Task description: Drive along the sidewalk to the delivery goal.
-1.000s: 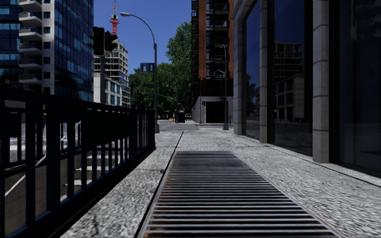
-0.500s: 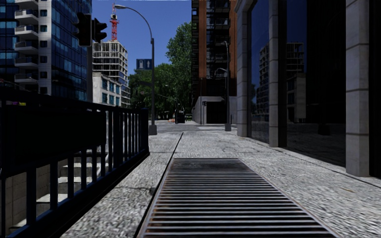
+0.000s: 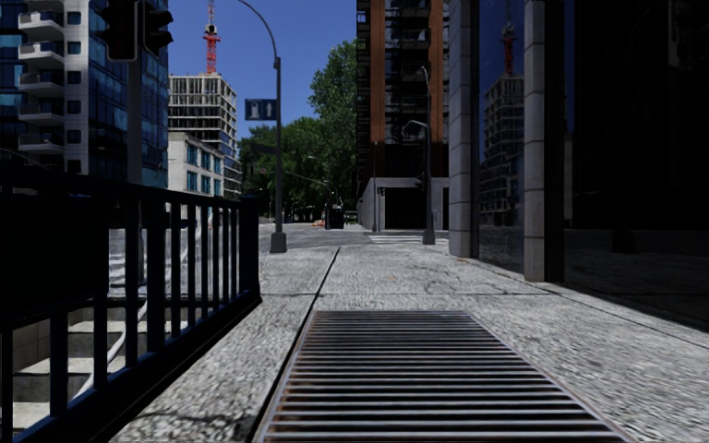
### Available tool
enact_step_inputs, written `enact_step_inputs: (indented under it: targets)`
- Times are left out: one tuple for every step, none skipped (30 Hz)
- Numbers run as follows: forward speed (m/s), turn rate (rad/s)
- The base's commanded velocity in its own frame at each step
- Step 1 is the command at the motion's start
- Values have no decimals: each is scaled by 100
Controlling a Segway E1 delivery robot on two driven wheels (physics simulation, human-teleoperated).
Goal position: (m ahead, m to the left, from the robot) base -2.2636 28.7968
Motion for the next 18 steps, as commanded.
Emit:
enact_step_inputs:
  targets:
    - [154, 0]
    - [154, 0]
    - [155, 0]
    - [156, 0]
    - [156, 0]
    - [156, 0]
    - [156, 0]
    - [156, 0]
    - [156, 0]
    - [157, 0]
    - [157, 0]
    - [157, 0]
    - [158, 0]
    - [158, 0]
    - [158, 0]
    - [158, 0]
    - [158, 0]
    - [158, 0]
